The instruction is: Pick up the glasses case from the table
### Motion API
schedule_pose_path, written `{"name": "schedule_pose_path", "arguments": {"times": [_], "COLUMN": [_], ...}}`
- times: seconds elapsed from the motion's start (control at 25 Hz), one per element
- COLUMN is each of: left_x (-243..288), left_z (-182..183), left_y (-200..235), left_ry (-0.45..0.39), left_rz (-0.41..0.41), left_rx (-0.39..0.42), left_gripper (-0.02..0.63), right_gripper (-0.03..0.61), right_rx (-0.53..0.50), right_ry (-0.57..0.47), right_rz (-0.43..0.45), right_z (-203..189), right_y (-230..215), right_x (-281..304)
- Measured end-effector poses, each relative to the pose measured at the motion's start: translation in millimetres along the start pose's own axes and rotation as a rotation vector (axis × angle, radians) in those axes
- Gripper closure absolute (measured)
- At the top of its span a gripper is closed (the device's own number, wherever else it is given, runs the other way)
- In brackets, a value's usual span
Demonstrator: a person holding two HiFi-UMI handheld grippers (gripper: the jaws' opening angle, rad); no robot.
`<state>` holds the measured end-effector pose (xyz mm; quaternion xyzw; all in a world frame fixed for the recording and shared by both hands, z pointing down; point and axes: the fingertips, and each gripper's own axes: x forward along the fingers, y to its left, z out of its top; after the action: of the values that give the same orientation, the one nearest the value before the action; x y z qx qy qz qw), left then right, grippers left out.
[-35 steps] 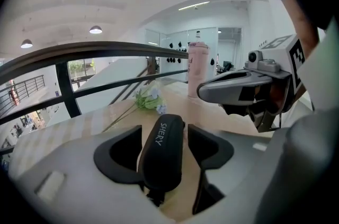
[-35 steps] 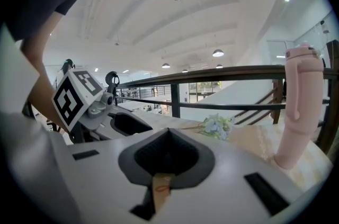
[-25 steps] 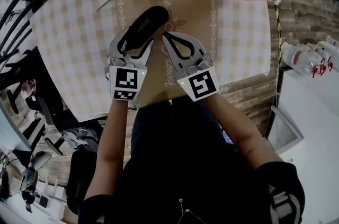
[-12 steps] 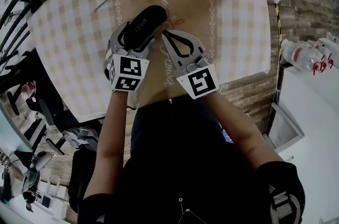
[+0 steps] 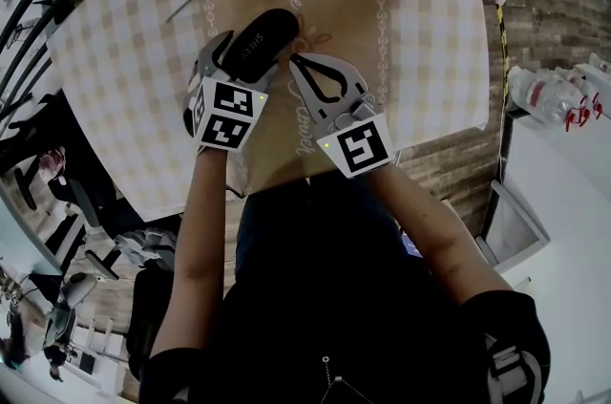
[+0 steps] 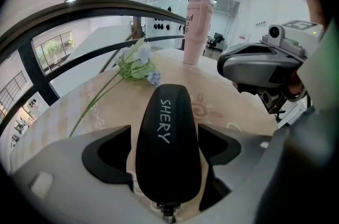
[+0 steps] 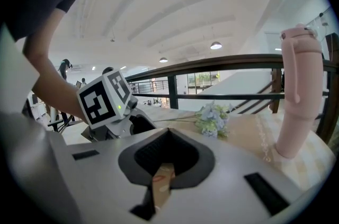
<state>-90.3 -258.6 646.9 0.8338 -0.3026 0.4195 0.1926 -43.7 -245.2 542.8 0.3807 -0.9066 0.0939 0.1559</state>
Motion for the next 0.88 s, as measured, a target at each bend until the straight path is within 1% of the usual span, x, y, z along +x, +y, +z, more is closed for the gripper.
{"name": "schedule_pose_path", "arguments": {"times": [0.12,0.52,0.68,0.8,0.88], "left_x": [3,17,21,24,25], "left_z": [-1,9,10,8,8], "left_y": [-2,-2,-5,-7,-7], "left_ry": [0.026,0.070,0.107,0.132,0.144], "left_rz": [-0.016,-0.036,-0.048,-0.062,-0.058], "left_rx": [0.006,0.047,0.077,0.086,0.089], "left_gripper": [0.227,0.227,0.227,0.227,0.227], "right_gripper": [0.569,0.569,0.571,0.569,0.571], "right_rx": [0.002,0.010,0.009,0.009,0.008], "right_ry": [-0.001,0.009,0.008,0.007,0.009], "right_rz": [-0.001,-0.004,-0.010,-0.016,-0.018], "right_z": [-1,-5,-5,-6,-6], "right_y": [0,-1,-3,-4,-5], "right_x": [1,1,0,0,-1]}}
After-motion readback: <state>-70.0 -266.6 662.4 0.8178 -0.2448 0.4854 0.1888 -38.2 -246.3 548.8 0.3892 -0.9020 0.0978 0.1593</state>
